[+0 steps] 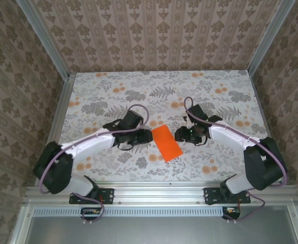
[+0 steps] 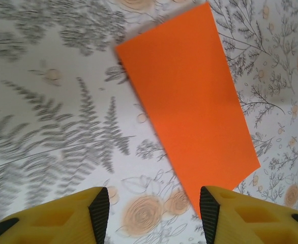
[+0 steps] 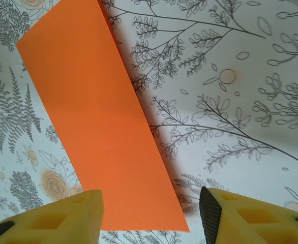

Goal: Fold a paper plane with a square sheet of paper (pick it up from the middle)
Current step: Third fold the triangle at the center of the table.

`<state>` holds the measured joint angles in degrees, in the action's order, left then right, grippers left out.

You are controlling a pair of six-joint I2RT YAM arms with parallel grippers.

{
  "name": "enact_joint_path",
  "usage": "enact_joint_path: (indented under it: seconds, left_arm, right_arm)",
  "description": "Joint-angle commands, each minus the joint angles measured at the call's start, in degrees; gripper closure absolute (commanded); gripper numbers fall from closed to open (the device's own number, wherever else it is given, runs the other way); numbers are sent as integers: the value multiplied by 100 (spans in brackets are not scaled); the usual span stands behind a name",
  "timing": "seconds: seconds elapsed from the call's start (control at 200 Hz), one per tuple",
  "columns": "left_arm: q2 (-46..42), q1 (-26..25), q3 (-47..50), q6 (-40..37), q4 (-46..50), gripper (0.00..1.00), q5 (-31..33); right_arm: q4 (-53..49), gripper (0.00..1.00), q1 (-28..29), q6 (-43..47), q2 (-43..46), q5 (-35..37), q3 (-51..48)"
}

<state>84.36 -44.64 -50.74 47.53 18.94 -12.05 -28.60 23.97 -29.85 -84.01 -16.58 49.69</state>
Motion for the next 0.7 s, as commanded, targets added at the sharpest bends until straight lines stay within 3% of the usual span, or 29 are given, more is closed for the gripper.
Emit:
enact_joint_path:
  seconds: [0.0, 0.355, 0.695]
  left_arm:
    - [489, -142, -310, 58, -279, 48, -294]
    - [1467, -185, -687, 213, -664, 52, -334]
    - [1947, -42, -713, 124, -1126, 60, -605]
  right_arm:
    - [663, 46, -140, 160, -197, -678, -185]
    - [865, 51, -217, 442, -1011, -1096, -68]
    - [1049, 54, -217, 448, -1091, -1603, -302]
